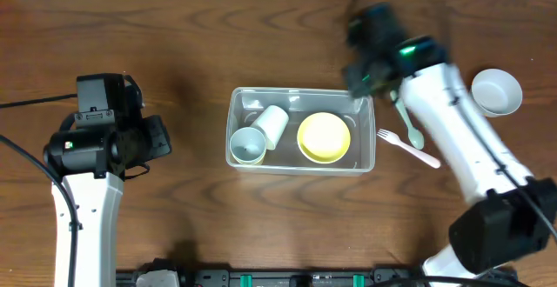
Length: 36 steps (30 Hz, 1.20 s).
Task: Pack container
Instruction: 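Carry the yellow bowl with the right gripper into the container and release, then reach the right gripper to the white bowl at the right edge and grasp it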
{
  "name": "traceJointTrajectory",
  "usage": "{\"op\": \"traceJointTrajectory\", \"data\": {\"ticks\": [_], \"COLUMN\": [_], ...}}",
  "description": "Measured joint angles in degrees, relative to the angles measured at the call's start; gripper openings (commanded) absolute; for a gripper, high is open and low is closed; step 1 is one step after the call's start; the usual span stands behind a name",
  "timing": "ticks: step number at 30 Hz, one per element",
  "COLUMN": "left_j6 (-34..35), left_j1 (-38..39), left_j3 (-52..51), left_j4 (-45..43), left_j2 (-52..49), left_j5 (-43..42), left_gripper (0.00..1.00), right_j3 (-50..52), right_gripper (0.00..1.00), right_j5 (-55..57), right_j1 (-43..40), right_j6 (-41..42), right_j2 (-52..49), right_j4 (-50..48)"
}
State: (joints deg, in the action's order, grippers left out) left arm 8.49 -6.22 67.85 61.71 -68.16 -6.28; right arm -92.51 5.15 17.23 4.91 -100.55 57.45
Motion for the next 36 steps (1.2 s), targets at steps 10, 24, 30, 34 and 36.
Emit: {"op": "traceJointTrajectory", "data": {"ticks": [10,24,30,34,36], "left_j6": [0.00,0.00,0.00,-0.02,0.00], "left_j1": [-0.02,0.00,0.00,0.00,0.00], "left_j3": [0.00,0.00,0.00,0.00,0.00], "left_j4": [0.00,0.00,0.00,0.00,0.02], "left_j2": [0.00,0.00,0.00,0.00,0.00], "left_j5": [0.00,0.00,0.00,0.00,0.00], "left_gripper": [0.42,0.42,0.42,0.42,0.42], "right_j3": [-1.31,-1.36,-1.33,-1.33,-1.33], "right_gripper": [0.73,0.77,0.66,0.46,0.33], "right_j5": [1.97,1.16,-0.24,-0.72,-0.76], "right_j1": [-25.81,-36.41,-36.87,-36.87,-36.87], "right_j6": [1.90,-0.90,-1.77,-2.29,-2.56], "right_j2": [0.57,-15.54,-20.76,-22.27,-22.32], "right_j4": [-5.75,-6.54,-6.47,-6.32,-6.32]}}
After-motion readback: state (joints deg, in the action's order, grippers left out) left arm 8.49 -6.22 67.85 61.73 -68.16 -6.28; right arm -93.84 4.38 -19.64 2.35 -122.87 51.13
